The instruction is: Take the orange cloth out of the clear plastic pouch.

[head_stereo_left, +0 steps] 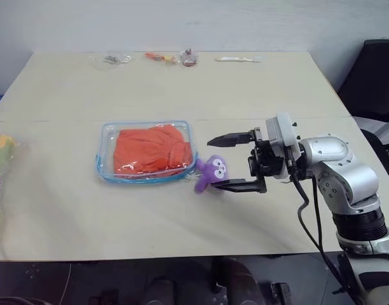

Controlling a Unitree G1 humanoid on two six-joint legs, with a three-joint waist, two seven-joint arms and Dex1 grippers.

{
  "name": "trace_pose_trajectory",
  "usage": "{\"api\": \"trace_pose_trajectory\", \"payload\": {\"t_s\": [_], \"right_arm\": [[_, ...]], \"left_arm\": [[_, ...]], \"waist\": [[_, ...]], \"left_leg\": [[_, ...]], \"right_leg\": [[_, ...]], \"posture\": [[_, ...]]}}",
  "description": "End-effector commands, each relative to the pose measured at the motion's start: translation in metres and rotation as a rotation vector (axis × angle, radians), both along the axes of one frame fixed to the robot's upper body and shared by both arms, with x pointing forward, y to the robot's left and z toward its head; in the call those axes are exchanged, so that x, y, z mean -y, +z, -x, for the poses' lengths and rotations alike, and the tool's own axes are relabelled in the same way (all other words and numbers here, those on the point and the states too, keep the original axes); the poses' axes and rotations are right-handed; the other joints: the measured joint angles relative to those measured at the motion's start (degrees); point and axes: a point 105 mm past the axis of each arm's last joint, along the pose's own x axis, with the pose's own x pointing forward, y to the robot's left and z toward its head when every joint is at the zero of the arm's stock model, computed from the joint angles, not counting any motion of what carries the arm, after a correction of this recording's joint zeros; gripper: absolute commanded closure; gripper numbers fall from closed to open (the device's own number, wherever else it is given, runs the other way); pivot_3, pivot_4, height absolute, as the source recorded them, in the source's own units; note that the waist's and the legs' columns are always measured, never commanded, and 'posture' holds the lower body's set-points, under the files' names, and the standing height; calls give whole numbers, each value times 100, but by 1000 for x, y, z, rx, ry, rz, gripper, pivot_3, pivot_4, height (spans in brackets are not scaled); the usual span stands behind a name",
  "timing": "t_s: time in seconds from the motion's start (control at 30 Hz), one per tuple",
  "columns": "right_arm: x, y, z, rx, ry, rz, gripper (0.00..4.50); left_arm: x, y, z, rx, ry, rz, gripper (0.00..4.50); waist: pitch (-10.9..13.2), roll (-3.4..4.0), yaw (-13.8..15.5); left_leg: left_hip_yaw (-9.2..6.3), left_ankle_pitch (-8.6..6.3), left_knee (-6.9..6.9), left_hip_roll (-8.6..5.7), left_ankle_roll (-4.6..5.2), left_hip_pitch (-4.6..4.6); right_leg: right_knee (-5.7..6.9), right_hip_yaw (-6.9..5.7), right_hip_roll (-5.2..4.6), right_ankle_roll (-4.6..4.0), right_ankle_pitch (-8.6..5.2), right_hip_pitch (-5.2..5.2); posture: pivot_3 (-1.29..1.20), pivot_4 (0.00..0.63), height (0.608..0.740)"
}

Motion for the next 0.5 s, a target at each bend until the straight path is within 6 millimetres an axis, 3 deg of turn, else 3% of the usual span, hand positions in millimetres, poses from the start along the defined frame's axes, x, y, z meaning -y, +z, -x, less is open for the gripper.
{"api": "trace_pose_trajectory", "payload": {"t_s": [0.03, 0.1, 0.17, 0.2, 0.27, 0.33, 0.4, 0.5], "right_arm": [[2, 5, 4, 28, 7, -3, 0], [5, 3, 4, 26, -6, 4, 0], [9, 2, 3, 25, -28, 9, 0], [11, 2, 2, 24, -39, 11, 0], [16, 0, 0, 18, -70, 17, 0], [21, -2, -1, 8, -97, 20, 0], [23, -5, -1, 6, -113, 26, 0], [23, -10, -2, 11, -134, 33, 0]], "left_arm": [[-1, 24, 7, 66, -9, -80, 1536], [1, 32, 13, 76, -16, -118, 978], [9, 54, 16, 124, -67, -178, 405], [17, 65, 15, 155, -109, -204, 405], [64, 105, 6, 299, -354, -231, 405], [127, 133, 6, 377, -680, -286, 405], [170, 133, 8, 343, -912, -358, 405], [207, 102, 1, 187, -1129, -457, 405]], "waist": [[0, 0, -17], [0, 0, -25], [0, 0, -38], [0, 0, -42], [1, 0, -16], [-4, -12, 54], [-4, -12, 62], [-1, 37, 11]], "left_leg": [[2, 0, -2, 0, 0, 1], [3, 0, -5, 2, -1, 0], [3, -1, -5, 3, -2, 1], [3, -1, -5, 4, -2, 1], [3, -2, -5, 4, -3, 1], [-5, -2, 2, 6, -4, -4], [-11, -4, 7, 2, -5, -6], [0, -4, -5, -3, -6, 7]], "right_leg": [[0, 0, 0, 0, 0, -1], [-1, -3, 1, -1, 0, -2], [-2, -2, 1, -1, -1, -2], [-2, -1, 0, -1, -1, -2], [-2, 0, -1, -1, -1, -2], [-2, -2, -5, -2, -1, -2], [-2, 0, -13, -2, -1, 0], [-6, 6, -16, -2, -1, 4]], "posture": [[0, 150, 740], [0, 150, 740], [0, 150, 740], [0, 150, 740], [0, 150, 740], [0, 150, 740], [0, 150, 740], [0, 150, 740]]}}
